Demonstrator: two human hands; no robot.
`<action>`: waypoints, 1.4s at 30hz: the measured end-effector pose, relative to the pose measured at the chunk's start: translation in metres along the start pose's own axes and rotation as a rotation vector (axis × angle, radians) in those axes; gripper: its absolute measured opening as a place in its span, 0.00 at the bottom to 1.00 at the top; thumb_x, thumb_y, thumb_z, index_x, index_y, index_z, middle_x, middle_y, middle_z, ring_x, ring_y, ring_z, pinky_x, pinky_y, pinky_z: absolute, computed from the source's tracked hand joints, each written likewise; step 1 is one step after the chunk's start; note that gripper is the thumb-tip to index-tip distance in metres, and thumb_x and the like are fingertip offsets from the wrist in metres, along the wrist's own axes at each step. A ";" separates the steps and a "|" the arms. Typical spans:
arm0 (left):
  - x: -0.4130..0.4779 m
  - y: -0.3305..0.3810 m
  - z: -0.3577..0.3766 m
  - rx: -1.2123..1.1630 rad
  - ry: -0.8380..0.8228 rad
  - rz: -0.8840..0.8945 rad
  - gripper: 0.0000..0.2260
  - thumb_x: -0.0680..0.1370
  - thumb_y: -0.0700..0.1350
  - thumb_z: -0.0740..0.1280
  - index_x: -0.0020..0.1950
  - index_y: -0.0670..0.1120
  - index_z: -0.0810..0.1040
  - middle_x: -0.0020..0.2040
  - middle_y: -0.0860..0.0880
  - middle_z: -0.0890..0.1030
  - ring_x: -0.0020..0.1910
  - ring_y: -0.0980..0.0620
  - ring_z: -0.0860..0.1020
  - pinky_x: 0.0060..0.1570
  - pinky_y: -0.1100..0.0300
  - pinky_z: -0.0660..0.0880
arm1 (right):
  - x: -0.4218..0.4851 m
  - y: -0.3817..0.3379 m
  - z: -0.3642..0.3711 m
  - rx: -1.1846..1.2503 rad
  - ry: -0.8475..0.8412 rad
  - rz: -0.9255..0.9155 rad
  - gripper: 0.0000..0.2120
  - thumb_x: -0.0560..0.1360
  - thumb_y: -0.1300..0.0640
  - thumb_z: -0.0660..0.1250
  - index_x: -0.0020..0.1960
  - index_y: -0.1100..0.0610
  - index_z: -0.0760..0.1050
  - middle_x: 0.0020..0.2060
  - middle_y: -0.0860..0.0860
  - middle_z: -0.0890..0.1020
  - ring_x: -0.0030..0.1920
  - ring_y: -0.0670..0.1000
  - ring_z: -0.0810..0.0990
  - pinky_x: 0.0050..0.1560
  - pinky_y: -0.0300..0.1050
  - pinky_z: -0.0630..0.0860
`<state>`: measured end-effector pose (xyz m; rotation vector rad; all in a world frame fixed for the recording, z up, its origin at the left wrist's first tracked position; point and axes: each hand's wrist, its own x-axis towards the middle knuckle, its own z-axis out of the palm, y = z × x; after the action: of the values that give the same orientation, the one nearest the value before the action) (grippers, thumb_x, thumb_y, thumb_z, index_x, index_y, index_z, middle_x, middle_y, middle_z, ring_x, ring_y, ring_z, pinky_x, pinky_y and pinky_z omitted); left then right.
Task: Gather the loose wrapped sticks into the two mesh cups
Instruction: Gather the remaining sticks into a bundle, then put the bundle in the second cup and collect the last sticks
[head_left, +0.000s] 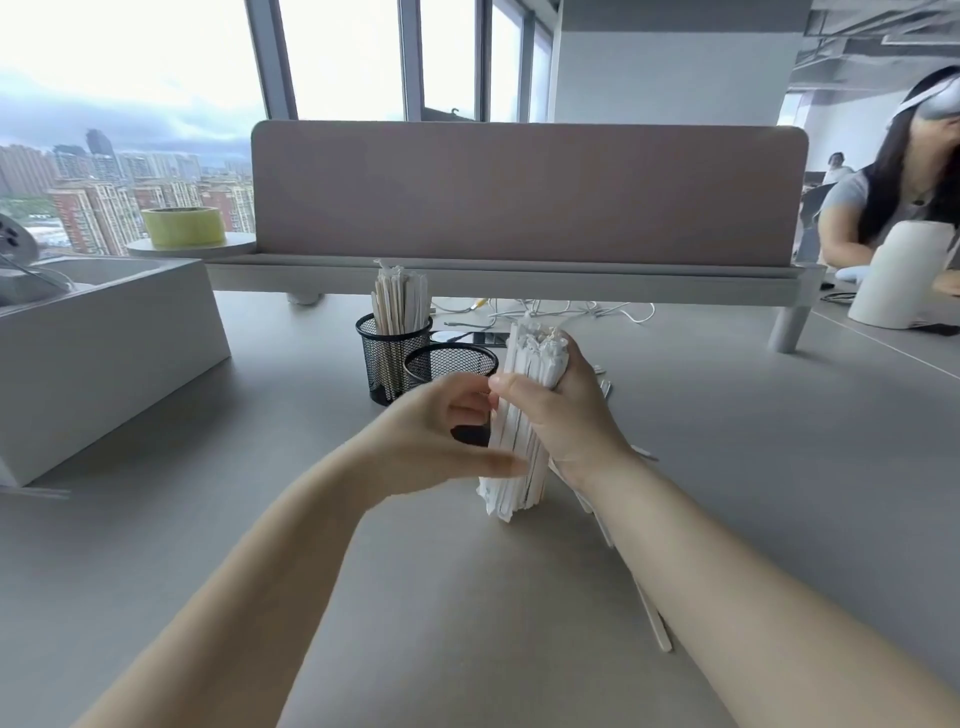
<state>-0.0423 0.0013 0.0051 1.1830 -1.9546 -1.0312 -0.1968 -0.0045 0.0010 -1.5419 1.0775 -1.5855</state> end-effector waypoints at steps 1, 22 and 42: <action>-0.005 0.005 -0.009 -0.053 0.055 0.026 0.36 0.52 0.57 0.79 0.60 0.56 0.76 0.56 0.57 0.81 0.54 0.63 0.80 0.58 0.62 0.77 | 0.002 -0.001 -0.001 0.007 0.007 0.008 0.12 0.64 0.55 0.70 0.45 0.51 0.72 0.40 0.52 0.78 0.42 0.50 0.78 0.50 0.52 0.77; 0.030 -0.046 0.023 -0.043 0.546 0.046 0.44 0.54 0.56 0.77 0.68 0.57 0.66 0.62 0.56 0.76 0.62 0.54 0.75 0.64 0.51 0.73 | 0.025 -0.030 -0.013 0.879 0.083 0.224 0.13 0.75 0.66 0.61 0.33 0.56 0.71 0.25 0.50 0.74 0.28 0.49 0.75 0.36 0.44 0.73; 0.009 -0.015 0.035 0.191 0.547 0.203 0.43 0.55 0.62 0.69 0.69 0.51 0.67 0.58 0.59 0.69 0.65 0.56 0.67 0.64 0.61 0.65 | 0.024 -0.001 -0.005 0.387 0.083 0.079 0.18 0.66 0.61 0.71 0.53 0.69 0.74 0.42 0.60 0.80 0.43 0.56 0.82 0.41 0.46 0.79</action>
<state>-0.0687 -0.0010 -0.0242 1.1836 -1.7064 -0.3666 -0.2039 -0.0249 0.0131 -1.1709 0.8035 -1.6969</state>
